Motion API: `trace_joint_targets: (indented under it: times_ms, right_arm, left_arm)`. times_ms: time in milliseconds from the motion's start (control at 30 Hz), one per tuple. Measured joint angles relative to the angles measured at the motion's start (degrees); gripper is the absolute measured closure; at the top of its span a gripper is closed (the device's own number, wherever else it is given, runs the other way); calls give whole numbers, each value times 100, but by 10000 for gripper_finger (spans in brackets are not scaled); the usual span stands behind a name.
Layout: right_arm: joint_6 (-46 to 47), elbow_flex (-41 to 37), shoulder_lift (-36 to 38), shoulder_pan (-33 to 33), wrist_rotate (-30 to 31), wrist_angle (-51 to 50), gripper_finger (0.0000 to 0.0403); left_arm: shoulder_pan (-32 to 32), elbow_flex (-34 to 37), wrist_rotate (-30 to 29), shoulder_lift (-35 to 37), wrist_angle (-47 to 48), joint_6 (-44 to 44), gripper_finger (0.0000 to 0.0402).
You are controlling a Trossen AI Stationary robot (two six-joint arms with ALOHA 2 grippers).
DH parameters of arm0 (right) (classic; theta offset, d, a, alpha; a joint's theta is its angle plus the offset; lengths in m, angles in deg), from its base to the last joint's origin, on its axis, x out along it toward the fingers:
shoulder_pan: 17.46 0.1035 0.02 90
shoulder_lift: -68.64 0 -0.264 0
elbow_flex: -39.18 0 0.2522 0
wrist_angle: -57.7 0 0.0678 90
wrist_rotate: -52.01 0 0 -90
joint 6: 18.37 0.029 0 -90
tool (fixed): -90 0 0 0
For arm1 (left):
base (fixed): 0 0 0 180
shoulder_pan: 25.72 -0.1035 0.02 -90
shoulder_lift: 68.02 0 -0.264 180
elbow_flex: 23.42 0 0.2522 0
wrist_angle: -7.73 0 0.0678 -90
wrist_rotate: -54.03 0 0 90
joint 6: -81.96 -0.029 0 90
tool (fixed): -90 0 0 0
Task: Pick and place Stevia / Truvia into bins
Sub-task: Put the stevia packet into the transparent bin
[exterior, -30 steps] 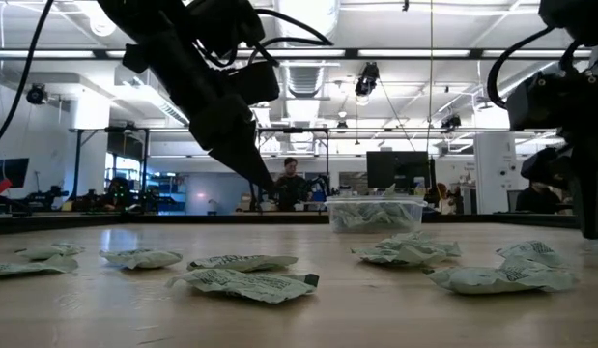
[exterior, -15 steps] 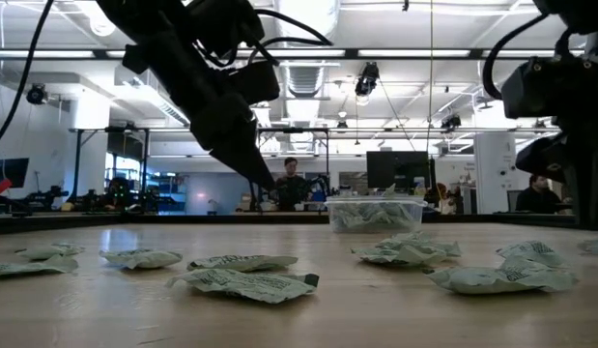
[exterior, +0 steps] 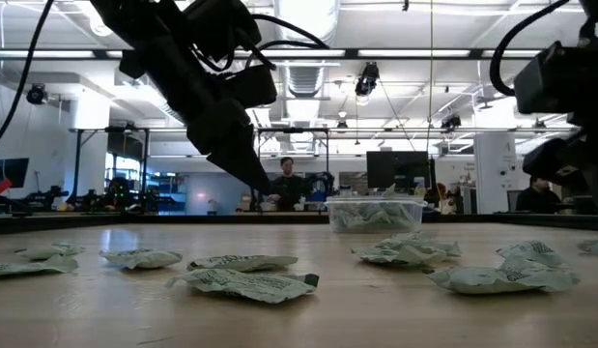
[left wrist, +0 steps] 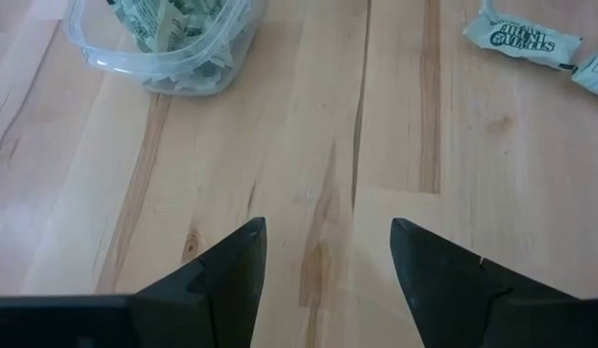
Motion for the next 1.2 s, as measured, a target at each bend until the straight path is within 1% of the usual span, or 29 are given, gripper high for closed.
trace_joint_targets:
  times_ms: [267,367,500,633,767,833,967,1033,1133,1200]
  right_arm:
    - [145,28,-308,23,46,-214,346]
    - [93,28,-279,26,288,-449,347]
    - [-250,9,-174,10,1014,-735,347]
    - [-553,-15,-96,-19,1961,-1174,350]
    - [-654,-15,-63,-240,2928,-1533,351]
    - [-645,-10,-48,-380,3155,-1533,351]
    - [-712,146,35,-483,3097,-1552,351]
    - [-685,238,84,-482,2860,-1731,351]
    - [-411,318,115,-482,2315,-2077,351]
    - [-211,328,125,-478,2147,-2172,351]
  left_arm:
    - [-2,0,1,0,-20,2,197]
    - [-2,0,1,0,-36,0,197]
    - [-2,0,1,0,-150,-1,197]
    - [-2,-2,1,0,-190,-2,197]
    - [-2,-2,3,0,-269,0,197]
    - [-2,-13,3,0,-297,0,197]
    - [-2,-11,12,0,-289,2,197]
    - [-2,-11,12,0,-295,2,197]
    - [-2,-11,12,0,-295,0,197]
    - [-2,-11,10,0,-299,0,197]
